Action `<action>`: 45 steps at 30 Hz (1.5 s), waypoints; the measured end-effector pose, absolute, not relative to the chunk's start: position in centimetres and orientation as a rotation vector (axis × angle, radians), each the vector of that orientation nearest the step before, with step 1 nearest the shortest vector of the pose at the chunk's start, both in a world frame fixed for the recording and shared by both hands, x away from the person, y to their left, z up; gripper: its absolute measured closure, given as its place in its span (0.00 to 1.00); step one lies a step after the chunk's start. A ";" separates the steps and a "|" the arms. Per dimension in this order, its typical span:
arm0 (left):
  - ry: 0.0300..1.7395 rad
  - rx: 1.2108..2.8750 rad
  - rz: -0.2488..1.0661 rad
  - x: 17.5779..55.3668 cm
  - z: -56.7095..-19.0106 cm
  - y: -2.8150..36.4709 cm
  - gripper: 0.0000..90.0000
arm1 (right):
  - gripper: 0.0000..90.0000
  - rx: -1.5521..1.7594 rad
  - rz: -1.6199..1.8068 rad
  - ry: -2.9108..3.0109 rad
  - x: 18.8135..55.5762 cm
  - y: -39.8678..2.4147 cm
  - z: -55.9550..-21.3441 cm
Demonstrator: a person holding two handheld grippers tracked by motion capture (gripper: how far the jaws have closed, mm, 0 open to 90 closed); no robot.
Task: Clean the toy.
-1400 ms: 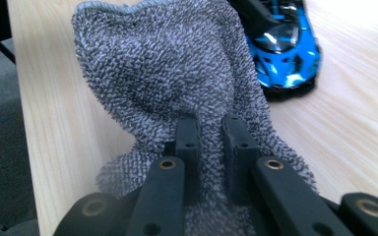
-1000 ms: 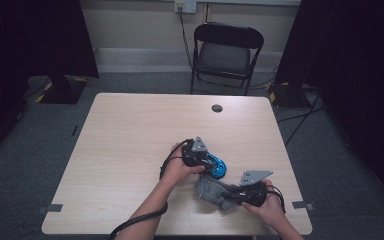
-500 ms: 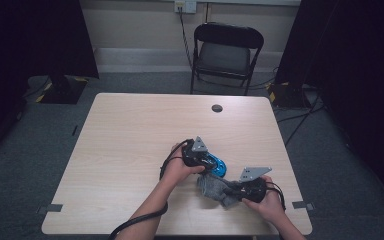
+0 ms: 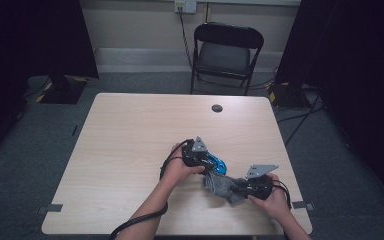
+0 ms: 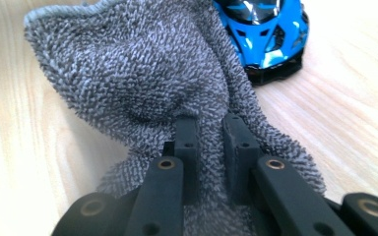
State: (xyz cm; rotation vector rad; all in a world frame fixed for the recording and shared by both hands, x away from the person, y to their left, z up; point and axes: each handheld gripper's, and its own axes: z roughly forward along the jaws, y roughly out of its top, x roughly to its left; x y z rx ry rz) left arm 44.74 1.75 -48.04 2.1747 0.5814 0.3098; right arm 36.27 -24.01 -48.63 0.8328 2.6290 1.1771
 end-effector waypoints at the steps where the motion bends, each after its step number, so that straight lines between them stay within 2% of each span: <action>1: 0.581 2.175 0.310 44.7 -48.0 1.8 0.28 | 0.88 0.840 1.176 2.626 36.3 -24.1 -48.6; 45: 0.585 2.178 0.309 44.7 -48.0 1.7 0.28 | 0.88 1.011 1.134 2.538 39.9 -27.4 -48.7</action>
